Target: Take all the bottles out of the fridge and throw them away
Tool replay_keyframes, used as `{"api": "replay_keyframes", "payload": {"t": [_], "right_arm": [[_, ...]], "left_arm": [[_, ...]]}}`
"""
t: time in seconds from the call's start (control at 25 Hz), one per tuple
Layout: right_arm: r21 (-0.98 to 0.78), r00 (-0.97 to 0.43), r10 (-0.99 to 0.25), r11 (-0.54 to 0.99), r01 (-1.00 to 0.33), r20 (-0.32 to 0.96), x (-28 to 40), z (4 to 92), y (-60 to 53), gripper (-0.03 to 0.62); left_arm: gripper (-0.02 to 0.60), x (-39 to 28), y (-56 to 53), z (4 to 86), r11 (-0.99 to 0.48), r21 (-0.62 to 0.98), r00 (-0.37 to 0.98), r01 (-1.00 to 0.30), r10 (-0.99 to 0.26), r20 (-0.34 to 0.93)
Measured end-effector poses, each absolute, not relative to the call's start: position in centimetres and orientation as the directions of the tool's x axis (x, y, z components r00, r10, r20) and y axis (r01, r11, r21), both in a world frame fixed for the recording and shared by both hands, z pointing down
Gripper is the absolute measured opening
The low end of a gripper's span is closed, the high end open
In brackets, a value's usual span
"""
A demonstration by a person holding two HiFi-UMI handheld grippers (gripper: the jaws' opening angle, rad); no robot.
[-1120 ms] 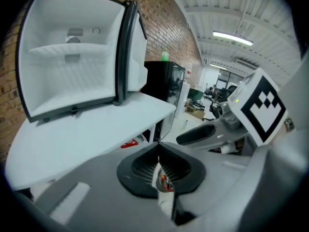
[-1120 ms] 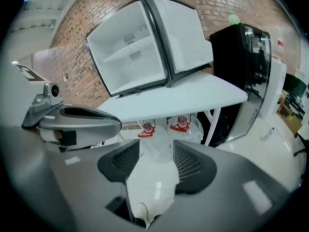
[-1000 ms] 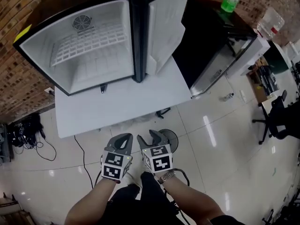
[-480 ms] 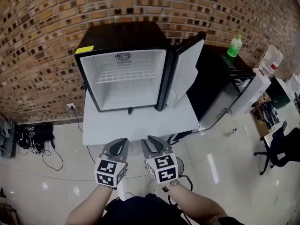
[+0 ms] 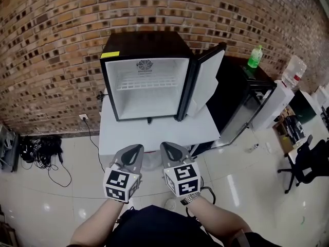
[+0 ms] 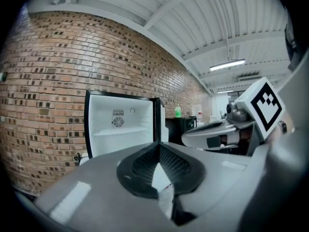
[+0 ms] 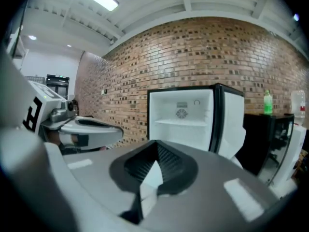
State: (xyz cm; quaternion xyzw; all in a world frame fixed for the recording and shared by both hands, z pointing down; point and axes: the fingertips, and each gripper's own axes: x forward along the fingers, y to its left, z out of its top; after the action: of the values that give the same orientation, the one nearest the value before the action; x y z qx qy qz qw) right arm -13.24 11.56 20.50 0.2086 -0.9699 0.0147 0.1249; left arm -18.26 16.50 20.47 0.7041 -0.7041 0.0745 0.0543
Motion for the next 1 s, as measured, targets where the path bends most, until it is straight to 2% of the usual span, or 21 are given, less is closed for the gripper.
{"api": "replay_keyframes", "payload": {"t": [1.0], "right_arm": [[0.053, -0.882, -0.419, 0.907, -0.418, 0.214, -12.0, 18.9, 17.3, 0.000]], "left_arm": [[0.003, -16.1, 21.2, 19.0, -0.077, -0.052, 0.069, -0.996, -0.989, 0.130]]}}
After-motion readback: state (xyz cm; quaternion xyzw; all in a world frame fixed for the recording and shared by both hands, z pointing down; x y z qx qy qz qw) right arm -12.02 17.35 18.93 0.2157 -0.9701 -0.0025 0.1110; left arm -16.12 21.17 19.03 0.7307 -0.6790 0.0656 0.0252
